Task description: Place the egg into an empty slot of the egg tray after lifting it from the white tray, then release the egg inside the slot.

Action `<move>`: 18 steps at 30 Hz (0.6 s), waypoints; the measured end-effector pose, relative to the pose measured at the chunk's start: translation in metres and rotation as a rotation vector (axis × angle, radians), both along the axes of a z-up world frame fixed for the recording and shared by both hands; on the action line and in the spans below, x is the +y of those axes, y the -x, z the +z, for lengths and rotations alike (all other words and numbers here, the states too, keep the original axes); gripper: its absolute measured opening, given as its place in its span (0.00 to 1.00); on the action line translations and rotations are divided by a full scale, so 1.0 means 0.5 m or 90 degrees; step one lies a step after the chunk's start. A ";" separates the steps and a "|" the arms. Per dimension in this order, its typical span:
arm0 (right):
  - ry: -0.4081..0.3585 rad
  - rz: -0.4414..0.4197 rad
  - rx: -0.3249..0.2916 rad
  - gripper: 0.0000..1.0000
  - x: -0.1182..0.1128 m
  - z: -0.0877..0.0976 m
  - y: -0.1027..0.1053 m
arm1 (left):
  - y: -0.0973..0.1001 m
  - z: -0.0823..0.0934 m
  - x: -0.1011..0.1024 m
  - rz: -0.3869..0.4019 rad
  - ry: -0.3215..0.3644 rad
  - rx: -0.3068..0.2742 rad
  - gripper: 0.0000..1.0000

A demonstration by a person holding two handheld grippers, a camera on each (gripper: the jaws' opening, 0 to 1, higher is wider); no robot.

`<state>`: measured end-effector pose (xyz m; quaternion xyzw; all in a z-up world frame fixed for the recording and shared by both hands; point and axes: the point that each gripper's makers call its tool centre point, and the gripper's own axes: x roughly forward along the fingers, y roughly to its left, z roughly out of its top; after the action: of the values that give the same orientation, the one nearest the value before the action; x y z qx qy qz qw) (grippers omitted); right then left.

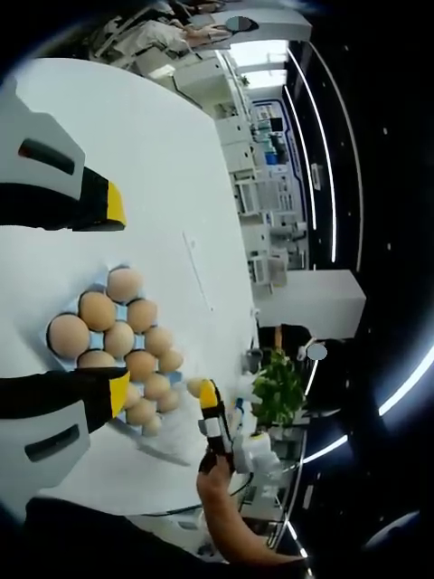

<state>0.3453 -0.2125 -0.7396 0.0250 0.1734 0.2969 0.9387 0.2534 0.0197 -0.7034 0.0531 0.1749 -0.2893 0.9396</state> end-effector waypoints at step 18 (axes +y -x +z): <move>0.048 0.075 0.030 0.27 0.048 -0.055 0.017 | 0.005 -0.002 0.003 0.002 0.000 0.003 0.61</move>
<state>0.3369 -0.1886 -0.7671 -0.0137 0.2077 0.3441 0.9156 0.2510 0.0210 -0.7046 0.0521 0.1774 -0.2883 0.9395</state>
